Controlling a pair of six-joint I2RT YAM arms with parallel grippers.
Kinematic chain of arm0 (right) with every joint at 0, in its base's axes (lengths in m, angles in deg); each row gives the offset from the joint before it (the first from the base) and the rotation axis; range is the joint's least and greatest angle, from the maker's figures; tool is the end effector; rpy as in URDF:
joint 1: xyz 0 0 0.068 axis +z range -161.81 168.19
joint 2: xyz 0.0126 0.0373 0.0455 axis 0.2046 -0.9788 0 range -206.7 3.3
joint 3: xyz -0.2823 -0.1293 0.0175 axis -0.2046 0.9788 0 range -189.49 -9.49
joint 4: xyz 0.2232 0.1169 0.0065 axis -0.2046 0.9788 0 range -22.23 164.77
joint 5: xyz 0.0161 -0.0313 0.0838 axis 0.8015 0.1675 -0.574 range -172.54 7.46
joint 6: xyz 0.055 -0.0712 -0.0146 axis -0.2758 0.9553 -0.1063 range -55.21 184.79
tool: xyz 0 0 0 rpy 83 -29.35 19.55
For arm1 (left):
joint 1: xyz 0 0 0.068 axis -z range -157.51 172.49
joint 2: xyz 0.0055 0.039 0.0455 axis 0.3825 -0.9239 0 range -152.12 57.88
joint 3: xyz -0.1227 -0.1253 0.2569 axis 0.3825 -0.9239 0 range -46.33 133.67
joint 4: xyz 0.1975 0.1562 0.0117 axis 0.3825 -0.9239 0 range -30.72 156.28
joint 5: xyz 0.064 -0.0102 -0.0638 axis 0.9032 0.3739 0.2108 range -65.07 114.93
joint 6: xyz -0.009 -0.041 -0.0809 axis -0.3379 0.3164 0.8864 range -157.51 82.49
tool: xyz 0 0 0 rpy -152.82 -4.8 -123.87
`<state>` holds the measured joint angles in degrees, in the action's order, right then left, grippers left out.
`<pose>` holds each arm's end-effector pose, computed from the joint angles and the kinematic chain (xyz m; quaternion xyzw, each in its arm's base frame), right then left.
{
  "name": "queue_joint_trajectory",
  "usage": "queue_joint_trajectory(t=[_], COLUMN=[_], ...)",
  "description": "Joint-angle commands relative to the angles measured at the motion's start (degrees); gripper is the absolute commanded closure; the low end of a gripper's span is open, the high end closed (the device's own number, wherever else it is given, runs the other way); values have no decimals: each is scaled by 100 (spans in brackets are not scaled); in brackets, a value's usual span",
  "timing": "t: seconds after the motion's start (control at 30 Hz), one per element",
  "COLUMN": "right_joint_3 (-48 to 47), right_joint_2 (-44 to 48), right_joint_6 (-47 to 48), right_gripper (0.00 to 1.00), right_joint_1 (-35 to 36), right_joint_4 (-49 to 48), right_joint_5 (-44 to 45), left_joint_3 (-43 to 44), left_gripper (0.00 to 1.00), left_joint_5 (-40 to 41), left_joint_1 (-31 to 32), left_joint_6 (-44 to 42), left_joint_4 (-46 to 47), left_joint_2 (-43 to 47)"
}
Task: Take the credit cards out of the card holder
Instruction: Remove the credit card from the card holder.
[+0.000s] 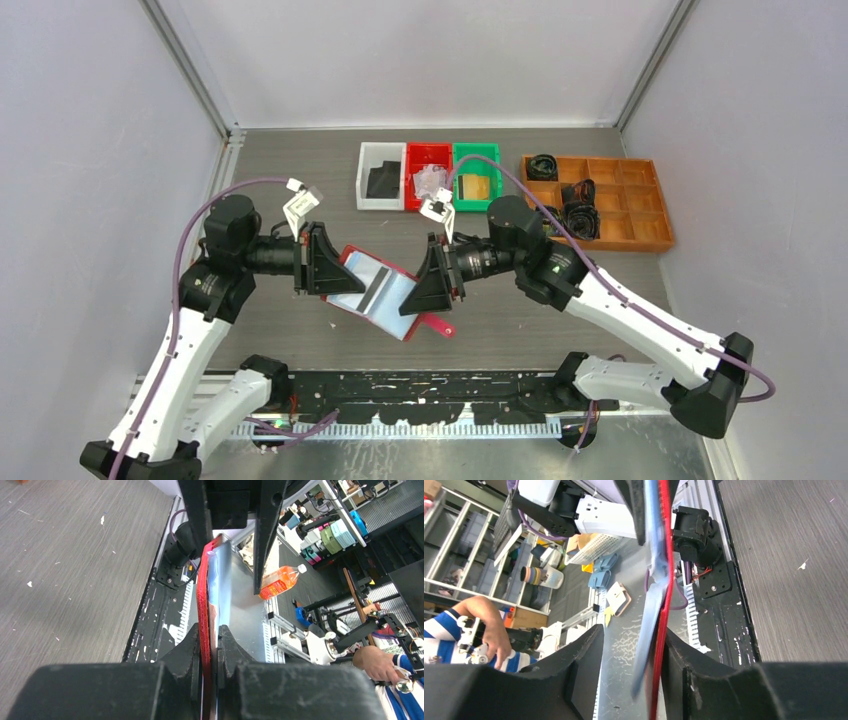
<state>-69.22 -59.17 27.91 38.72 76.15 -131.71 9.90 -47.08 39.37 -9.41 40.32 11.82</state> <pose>0.1064 0.2263 0.4065 -0.3458 0.6660 0.6313 0.1956 0.0977 -0.1108 0.4055 0.2899 0.6768 -0.6198 0.2716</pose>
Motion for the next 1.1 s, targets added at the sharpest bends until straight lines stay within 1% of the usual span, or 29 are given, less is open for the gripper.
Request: queue_joint_trajectory(t=[0.0,0.1,0.2,0.23,0.27,0.37,0.43,0.47,0.57,0.73,0.83,0.97,1.0,1.07], right_joint_3=[-415,-489,-601,-693,-809,-1295,-1677,-1877,-2112,-2571,-2891,-3297,-3394,-3531], right_joint_2=[338,308,204,162,114,-127,-324,-415,-491,-656,-920,-1348,-1437,-1529], right_joint_6=[558,430,305,313,381,846,1160,1285,1559,1996,2270,2568,2623,2672], right_gripper=[56,64,79,84,87,95,98,99,99,99,99,99,99,99], right_joint_1=[-53,-60,-60,-60,-60,-56,-53,-51,-47,13,124,367,414,454], right_joint_4=[515,425,402,520,729,1699,2384,2642,3040,3646,4105,4645,4726,4782], right_joint_5=[-227,-138,44,131,210,560,761,821,796,705,700,906,947,995], left_joint_3=[326,324,296,274,260,201,146,122,81,97,151,179,179,181], left_gripper=[100,100,100,94,86,72,58,55,54,66,67,66,66,70], left_joint_5=[-23,0,21,4,-7,-85,-94,-94,-155,-503,-735,-827,-837,-876], left_joint_1=[-19,-19,-14,-18,-17,-17,-12,-16,-14,-19,-18,-20,-16,-18], left_joint_6=[-221,-287,-296,-303,-328,-538,-724,-801,-911,-946,-1081,-1241,-1271,-1346], left_joint_4=[97,53,49,45,1,-173,-352,-431,-483,-541,-709,-881,-911,-968], left_joint_2=[3,-4,23,27,32,44,39,42,52,-2,-64,-147,-151,-158])
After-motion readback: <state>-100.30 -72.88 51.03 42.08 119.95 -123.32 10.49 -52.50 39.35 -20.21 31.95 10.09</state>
